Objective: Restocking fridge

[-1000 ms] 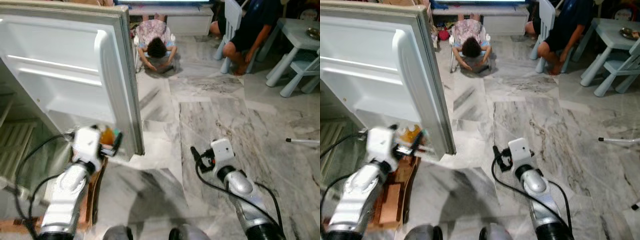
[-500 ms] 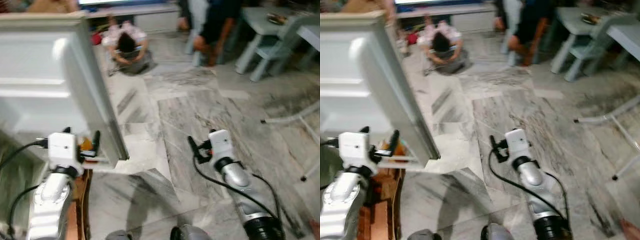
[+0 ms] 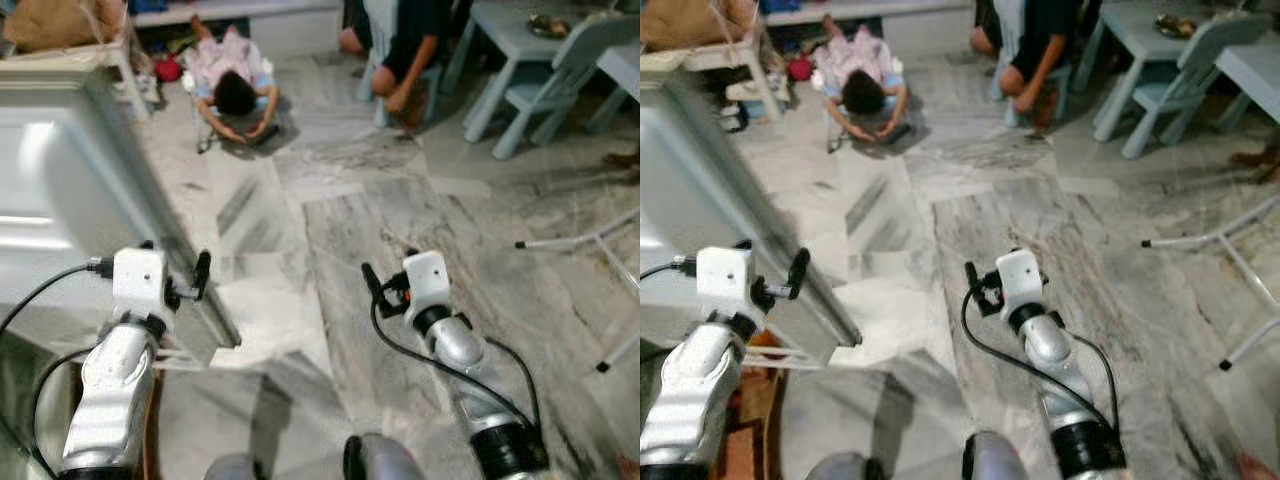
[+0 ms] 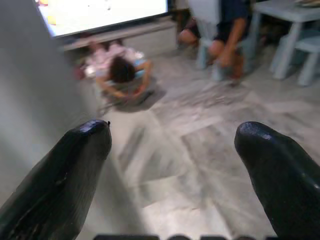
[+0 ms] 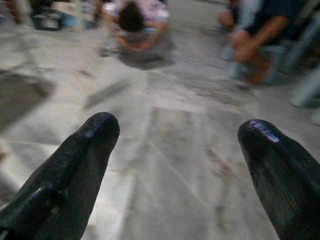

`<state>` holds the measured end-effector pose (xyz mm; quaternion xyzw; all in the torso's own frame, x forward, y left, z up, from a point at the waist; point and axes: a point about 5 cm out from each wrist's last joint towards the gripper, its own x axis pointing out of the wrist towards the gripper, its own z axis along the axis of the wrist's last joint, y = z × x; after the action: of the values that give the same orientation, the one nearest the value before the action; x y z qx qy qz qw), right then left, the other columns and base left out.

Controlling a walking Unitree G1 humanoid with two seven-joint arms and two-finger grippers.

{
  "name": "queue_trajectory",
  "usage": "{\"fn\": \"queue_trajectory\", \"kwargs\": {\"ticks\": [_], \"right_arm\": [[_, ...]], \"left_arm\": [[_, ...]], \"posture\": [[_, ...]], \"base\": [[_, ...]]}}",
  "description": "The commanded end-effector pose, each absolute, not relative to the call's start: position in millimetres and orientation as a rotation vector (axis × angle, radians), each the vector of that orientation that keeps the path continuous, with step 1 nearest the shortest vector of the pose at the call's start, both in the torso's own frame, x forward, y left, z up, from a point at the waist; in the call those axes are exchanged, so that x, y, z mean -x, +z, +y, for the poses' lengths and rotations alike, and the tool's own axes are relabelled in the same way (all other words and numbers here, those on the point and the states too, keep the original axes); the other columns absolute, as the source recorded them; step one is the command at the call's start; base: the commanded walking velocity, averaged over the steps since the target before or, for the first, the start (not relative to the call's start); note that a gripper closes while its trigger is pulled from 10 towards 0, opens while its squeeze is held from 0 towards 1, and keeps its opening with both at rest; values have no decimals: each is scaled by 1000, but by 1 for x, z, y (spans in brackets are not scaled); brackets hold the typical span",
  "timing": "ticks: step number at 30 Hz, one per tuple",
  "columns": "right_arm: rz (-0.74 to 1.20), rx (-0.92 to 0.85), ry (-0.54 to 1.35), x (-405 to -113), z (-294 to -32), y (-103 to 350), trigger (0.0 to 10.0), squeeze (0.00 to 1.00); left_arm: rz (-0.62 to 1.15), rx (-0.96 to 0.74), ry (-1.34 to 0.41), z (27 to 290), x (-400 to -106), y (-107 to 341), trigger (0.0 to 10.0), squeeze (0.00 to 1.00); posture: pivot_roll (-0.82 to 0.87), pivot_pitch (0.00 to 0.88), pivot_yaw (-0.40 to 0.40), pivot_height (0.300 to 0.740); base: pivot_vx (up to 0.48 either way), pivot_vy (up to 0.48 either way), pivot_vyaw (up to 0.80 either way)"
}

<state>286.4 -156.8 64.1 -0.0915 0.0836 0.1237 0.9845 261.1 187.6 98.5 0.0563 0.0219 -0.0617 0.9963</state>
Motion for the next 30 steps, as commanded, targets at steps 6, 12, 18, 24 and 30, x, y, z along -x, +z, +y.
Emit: {"fn": "queue_trajectory", "kwargs": {"ticks": [6, 12, 18, 24, 30], "right_arm": [[155, 186, 261, -286, -151, 65, 10000, 0], [159, 191, 263, -286, -151, 63, 10000, 0], [161, 203, 258, -287, -154, 61, 10000, 0], [158, 209, 255, -286, -155, 61, 10000, 0], [138, 212, 254, -290, -153, 66, 10000, 0]], "left_arm": [[41, -151, -122, 193, -273, 100, 10000, 0], [42, -165, -133, 190, -287, 99, 10000, 0], [22, -168, -174, 180, -301, 102, 10000, 0], [9, -160, -244, 170, -291, 102, 10000, 0], [83, -165, -176, 188, -262, 85, 10000, 0]], "posture": [[14, 91, 3, 740], [12, 89, 0, 740], [1, 87, 0, 740], [2, 89, 0, 740], [15, 98, 12, 740]], "base": [[403, 0, 0], [390, 0, 0], [208, 0, 0], [0, 0, 0], [0, 0, 0]]}}
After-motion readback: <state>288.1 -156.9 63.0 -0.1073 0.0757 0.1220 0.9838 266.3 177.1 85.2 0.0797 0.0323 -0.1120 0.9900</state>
